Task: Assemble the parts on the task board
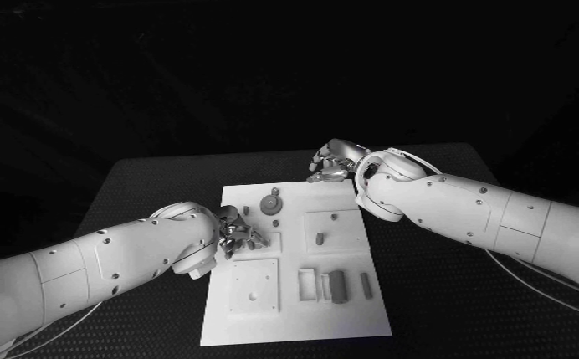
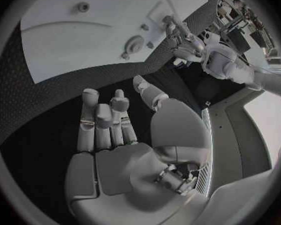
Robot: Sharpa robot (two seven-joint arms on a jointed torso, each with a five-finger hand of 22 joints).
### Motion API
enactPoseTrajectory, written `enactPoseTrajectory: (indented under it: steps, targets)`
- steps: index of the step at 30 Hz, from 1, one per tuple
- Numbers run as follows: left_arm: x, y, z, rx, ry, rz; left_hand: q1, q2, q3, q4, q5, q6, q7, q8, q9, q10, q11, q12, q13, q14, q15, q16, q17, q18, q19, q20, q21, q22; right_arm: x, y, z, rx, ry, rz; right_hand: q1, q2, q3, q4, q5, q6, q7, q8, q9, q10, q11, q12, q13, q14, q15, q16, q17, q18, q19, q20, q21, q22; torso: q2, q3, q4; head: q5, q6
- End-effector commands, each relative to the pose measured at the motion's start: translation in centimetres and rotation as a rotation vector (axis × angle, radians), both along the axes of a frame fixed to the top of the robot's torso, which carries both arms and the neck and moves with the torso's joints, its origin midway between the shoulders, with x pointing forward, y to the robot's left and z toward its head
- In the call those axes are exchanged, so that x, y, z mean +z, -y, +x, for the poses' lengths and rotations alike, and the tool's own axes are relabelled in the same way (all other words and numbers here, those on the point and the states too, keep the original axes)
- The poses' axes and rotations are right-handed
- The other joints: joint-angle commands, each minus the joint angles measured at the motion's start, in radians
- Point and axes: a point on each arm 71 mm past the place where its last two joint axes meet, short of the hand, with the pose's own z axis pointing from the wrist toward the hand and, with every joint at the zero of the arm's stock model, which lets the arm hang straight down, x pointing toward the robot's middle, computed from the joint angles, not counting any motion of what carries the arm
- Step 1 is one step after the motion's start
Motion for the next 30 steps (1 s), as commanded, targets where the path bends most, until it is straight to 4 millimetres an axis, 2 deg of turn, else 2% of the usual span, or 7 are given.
enactPoseTrajectory:
  steps: [1, 9, 17, 21, 26, 30]
  targets:
    - [-0.29, 0.23, -0.16, -0.015, -0.017, -0.002, 0.005, 0.013, 0.006, -0.007, -0.006, 0.003, 0.002, -0.006, -0.003, 0.000, 0.001, 0.005, -0.002, -0.002, -0.005, 0.005, -0.002, -0.012, 0.000, -0.004, -0.006, 0.002, -0.01, -0.13, -0.05, 0.011, -0.002, -0.004, 0.001, 0.008, -0.005, 0.000, 0.006, -0.002, 0.008, -0.004, -0.001, -0.007, 0.002, 0.004, -0.001, 0.004, -0.003, -0.004, 0.001, 0.007, -0.002, -0.006, -0.006, 0.001, 0.000, 0.0004, -0.0002, -0.001, 0.000]
    - [-0.37, 0.28, -0.13, -0.015, -0.016, -0.003, 0.033, 0.045, 0.018, -0.025, -0.006, 0.004, 0.003, -0.006, -0.005, 0.000, 0.001, 0.007, -0.003, -0.002, -0.005, 0.006, -0.002, -0.013, 0.000, -0.004, -0.006, 0.007, -0.02, -0.13, -0.04, 0.011, -0.003, -0.004, 0.001, 0.008, -0.005, 0.000, 0.006, -0.002, 0.008, -0.004, -0.001, -0.007, 0.002, 0.004, -0.001, 0.004, -0.003, -0.004, 0.001, 0.008, -0.002, -0.006, -0.006, 0.001, 0.000, -0.0002, -0.0002, -0.002, -0.001]
    - [-0.35, 0.21, -0.13, -0.016, -0.015, -0.009, 0.108, 0.056, 0.094, -0.021, -0.007, 0.007, 0.004, -0.004, -0.006, 0.002, 0.003, 0.010, -0.005, 0.000, -0.002, 0.007, -0.003, -0.015, 0.005, -0.001, -0.005, 0.014, -0.04, -0.13, -0.03, 0.011, -0.003, -0.004, 0.001, 0.008, -0.005, 0.000, 0.006, -0.002, 0.008, -0.004, 0.000, -0.007, 0.002, 0.004, -0.001, 0.004, -0.003, -0.004, 0.001, 0.007, -0.002, -0.006, -0.006, 0.001, 0.000, 0.0000, -0.0001, -0.002, -0.001]
    - [-0.34, 0.19, -0.12, -0.010, -0.016, -0.024, 0.130, 0.052, 0.135, -0.013, -0.007, 0.009, 0.005, -0.003, -0.007, 0.002, 0.003, 0.011, -0.006, 0.001, -0.001, 0.008, -0.004, -0.015, 0.006, 0.002, -0.005, 0.018, -0.05, -0.14, -0.04, 0.012, -0.005, -0.005, 0.001, 0.008, -0.005, 0.000, 0.006, -0.002, 0.008, -0.003, 0.000, -0.007, 0.002, 0.004, -0.001, 0.004, -0.003, -0.004, 0.001, 0.008, -0.002, -0.006, -0.006, 0.001, 0.000, -0.0003, 0.0003, -0.002, -0.001]
    - [-0.34, 0.13, -0.14, -0.005, -0.024, -0.044, 0.141, 0.061, 0.165, -0.009, -0.005, 0.011, 0.005, -0.003, -0.008, 0.003, 0.003, 0.012, -0.008, 0.002, 0.000, 0.008, -0.005, -0.015, 0.007, 0.003, -0.005, 0.020, -0.05, -0.15, -0.04, 0.012, -0.005, -0.005, 0.001, 0.008, -0.005, 0.000, 0.006, -0.002, 0.008, -0.003, 0.000, -0.007, 0.002, 0.004, -0.001, 0.004, -0.003, -0.004, 0.001, 0.007, -0.002, -0.006, -0.006, 0.001, 0.000, -0.0002, 0.0001, -0.002, -0.001]
    - [-0.29, 0.03, -0.11, 0.006, -0.025, -0.072, 0.149, 0.079, 0.193, -0.006, -0.005, 0.015, 0.004, -0.002, -0.010, 0.004, 0.002, 0.013, -0.009, 0.003, 0.001, 0.008, -0.006, -0.015, 0.007, 0.004, -0.005, 0.023, -0.06, -0.14, -0.03, 0.012, -0.005, -0.006, 0.001, 0.008, -0.005, 0.000, 0.006, -0.002, 0.008, -0.004, 0.000, -0.007, 0.002, 0.004, -0.001, 0.004, -0.003, -0.004, 0.001, 0.008, -0.002, -0.006, -0.006, 0.001, 0.000, -0.0003, 0.0001, -0.002, -0.001]
